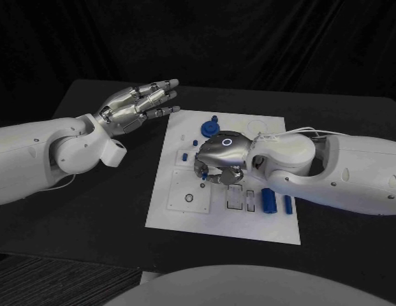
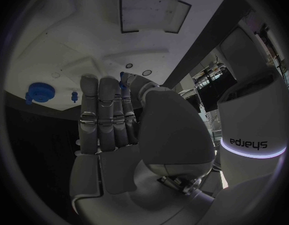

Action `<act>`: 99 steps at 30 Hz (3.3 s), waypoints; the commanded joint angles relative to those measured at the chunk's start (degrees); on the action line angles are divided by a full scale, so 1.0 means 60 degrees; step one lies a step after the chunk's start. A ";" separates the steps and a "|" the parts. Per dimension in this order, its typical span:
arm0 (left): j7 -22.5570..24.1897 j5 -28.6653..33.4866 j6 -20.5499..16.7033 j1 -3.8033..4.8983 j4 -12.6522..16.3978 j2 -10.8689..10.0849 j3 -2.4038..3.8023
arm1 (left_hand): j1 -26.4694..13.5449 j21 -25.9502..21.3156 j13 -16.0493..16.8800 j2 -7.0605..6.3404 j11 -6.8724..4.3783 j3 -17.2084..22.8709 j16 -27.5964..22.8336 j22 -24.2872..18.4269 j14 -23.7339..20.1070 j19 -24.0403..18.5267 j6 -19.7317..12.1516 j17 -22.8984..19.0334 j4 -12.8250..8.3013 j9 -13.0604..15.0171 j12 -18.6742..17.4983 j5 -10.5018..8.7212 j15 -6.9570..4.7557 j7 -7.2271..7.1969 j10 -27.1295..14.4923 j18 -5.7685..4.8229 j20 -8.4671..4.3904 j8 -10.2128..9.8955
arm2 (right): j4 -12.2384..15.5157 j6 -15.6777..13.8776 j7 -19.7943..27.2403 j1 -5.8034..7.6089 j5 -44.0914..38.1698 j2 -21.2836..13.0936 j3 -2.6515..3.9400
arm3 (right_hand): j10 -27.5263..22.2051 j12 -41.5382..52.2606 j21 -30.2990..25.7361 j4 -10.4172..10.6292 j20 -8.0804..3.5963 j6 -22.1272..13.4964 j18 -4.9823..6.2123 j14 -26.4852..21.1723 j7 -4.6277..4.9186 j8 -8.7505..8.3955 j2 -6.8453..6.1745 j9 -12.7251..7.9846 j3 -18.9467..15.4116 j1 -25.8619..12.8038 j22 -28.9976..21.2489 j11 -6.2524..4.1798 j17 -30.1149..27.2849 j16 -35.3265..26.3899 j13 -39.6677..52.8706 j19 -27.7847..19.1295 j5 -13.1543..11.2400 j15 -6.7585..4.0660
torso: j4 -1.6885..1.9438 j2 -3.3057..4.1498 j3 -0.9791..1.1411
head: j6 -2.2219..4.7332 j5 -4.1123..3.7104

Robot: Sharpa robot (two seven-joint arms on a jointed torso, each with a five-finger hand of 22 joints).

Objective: Assemble the parts on the task board

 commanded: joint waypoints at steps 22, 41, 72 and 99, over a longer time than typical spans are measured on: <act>0.0024 0.0056 0.0193 -0.0024 -0.0137 0.0125 0.0008 | 0.0146 0.0008 -0.0006 0.0035 0.0037 -0.0074 0.0040 -0.0037 -0.0005 0.0015 -0.0115 0.0013 -0.0036 -0.0003 -0.0041 0.0082 0.0119 -0.0037 -0.0057 0.0168 0.0056 0.0022 | 0.0065 0.0076 -0.0314 -0.0244 -0.0093 0.0001 0.0004 | 0.0058 -0.0072 -0.0177 -0.0007 0.0012 0.0037 -0.0091 -0.0021 0.0020 0.0015 -0.0002 -0.0009 -0.0047 0.0024 0.0553 0.0037 -0.0095 -0.0150 0.0000 0.0029 0.0070 0.0032 | 0.0006 0.0004 -0.0001 | -0.0001 -0.0016; -0.0105 0.0056 0.0275 -0.0090 -0.0194 0.0152 0.0008 | 0.0147 0.0002 -0.0013 0.0058 -0.0005 -0.0082 0.0035 -0.0067 -0.0013 0.0004 -0.0070 0.0010 -0.0033 0.0004 -0.0077 0.0082 0.0128 -0.0021 -0.0087 0.0165 0.0054 0.0033 | 0.0015 0.0147 -0.0338 -0.0346 -0.0093 0.0077 0.0004 | 0.0091 -0.0062 -0.0257 -0.0021 0.0019 0.0045 -0.0082 -0.0071 0.0033 0.0000 0.0002 -0.0016 -0.0058 0.0037 0.0537 0.0040 -0.0160 -0.0224 0.0003 -0.0004 0.0097 0.0042 | 0.0004 0.0002 0.0000 | -0.0001 -0.0036; -0.0236 0.0055 0.0416 -0.0154 -0.0233 0.0174 0.0008 | 0.0142 0.0002 -0.0015 0.0131 -0.0048 -0.0092 0.0041 -0.0078 -0.0010 0.0007 0.0126 0.0013 -0.0024 0.0035 -0.0095 0.0090 0.0162 0.0100 -0.0120 0.0163 0.0060 0.0088 | -0.0139 0.0839 -0.0702 -0.0461 -0.0093 0.0209 0.0004 | -0.1328 -0.0068 -0.2139 0.0048 0.0102 -0.1447 0.0130 -0.0759 -0.0445 -0.1027 -0.0130 -0.0532 -0.0424 -0.0259 0.0165 0.0277 -0.0596 -0.0740 0.0178 -0.0851 -0.0729 0.0102 | 0.0007 0.0003 -0.0006 | -0.0001 -0.0033; -0.0300 0.0056 0.0396 -0.0168 -0.0187 0.0059 0.0008 | 0.0153 0.0010 -0.0016 0.0136 -0.0045 -0.0095 0.0047 -0.0050 -0.0003 0.0023 0.0199 0.0016 -0.0036 0.0045 -0.0100 0.0100 0.0171 0.0128 -0.0128 0.0164 0.0064 0.0108 | 0.0227 -0.0988 -0.0632 0.0746 0.1030 -0.1474 0.0005 | -0.4694 0.0169 -0.3387 0.2512 0.0389 -0.2836 0.0161 -0.0598 -0.0640 -0.0740 -0.0669 -0.1860 -0.3456 -0.0032 -0.0366 0.0714 -0.1029 -0.0624 -0.0606 -0.0135 -0.1663 0.0386 | 0.0009 -0.0003 0.0006 | -0.0001 0.0039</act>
